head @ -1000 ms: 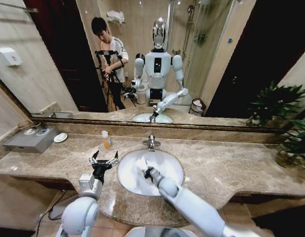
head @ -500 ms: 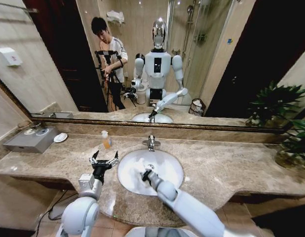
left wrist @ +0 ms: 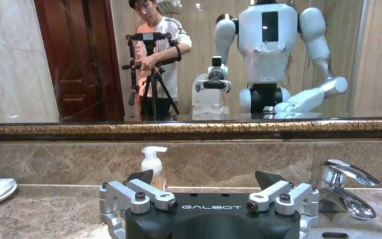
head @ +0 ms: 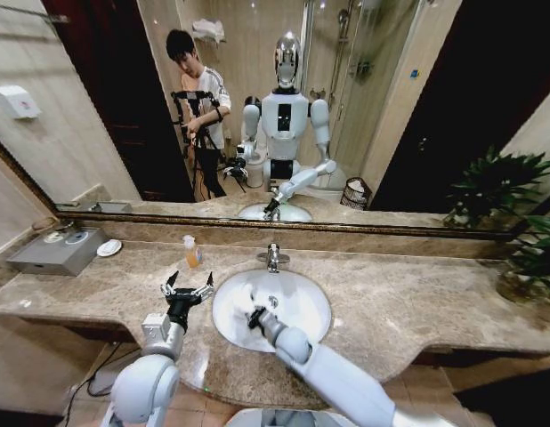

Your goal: Pick up the towel from the sink counter and wipe the mirror surface.

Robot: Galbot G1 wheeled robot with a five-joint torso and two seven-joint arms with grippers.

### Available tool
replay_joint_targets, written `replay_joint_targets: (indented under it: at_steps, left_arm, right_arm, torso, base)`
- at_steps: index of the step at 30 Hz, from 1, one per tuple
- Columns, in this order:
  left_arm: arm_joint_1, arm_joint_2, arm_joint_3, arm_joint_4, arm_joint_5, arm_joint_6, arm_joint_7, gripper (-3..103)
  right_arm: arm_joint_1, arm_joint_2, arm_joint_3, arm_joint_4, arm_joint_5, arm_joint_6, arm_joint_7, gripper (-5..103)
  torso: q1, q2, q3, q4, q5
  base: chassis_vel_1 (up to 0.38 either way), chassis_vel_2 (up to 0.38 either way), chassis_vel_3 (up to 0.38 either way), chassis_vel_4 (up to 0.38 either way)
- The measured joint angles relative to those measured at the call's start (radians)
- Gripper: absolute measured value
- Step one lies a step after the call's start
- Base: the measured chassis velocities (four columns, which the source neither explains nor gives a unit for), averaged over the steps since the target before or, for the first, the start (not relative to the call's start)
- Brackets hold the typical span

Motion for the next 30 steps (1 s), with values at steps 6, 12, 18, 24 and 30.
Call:
replay_joint_targets:
  at_steps: [6, 12, 18, 24, 30]
  left_arm:
    - [0.000, 0.000, 0.000, 0.000, 0.000, 0.000, 0.000, 100]
    - [0.000, 0.000, 0.000, 0.000, 0.000, 0.000, 0.000, 100]
    - [0.000, 0.000, 0.000, 0.000, 0.000, 0.000, 0.000, 100]
    - [0.000, 0.000, 0.000, 0.000, 0.000, 0.000, 0.000, 100]
    - [0.000, 0.000, 0.000, 0.000, 0.000, 0.000, 0.000, 100]
  right_arm:
    - [0.044, 0.056, 0.052, -0.084, -0.008, 0.006, -0.003, 12]
    - [0.106, 0.102, 0.117, -0.167, -0.044, 0.024, -0.012, 12]
    - [0.089, 0.089, 0.126, -0.189, -0.073, 0.040, -0.037, 12]
    - [0.012, 0.026, 0.066, -0.110, -0.066, 0.041, -0.042, 12]
    - [-0.020, -0.019, 0.057, -0.037, -0.058, 0.026, -0.029, 12]
  torso:
    - [0.000, 0.000, 0.000, 0.0003, 0.0003]
    - [0.000, 0.000, 0.000, 0.0004, 0.0001]
    - [0.000, 0.000, 0.000, 0.0001, 0.0001]
    - [0.000, 0.000, 0.000, 0.0001, 0.0004]
    - [0.000, 0.001, 0.000, 0.0000, -0.0003]
  base:
    - [0.000, 0.000, 0.000, 0.000]
    - [0.000, 0.000, 0.000, 0.000]
    - [0.000, 0.000, 0.000, 0.000]
    - [0.000, 0.000, 0.000, 0.000]
    - [0.000, 0.000, 0.000, 0.000]
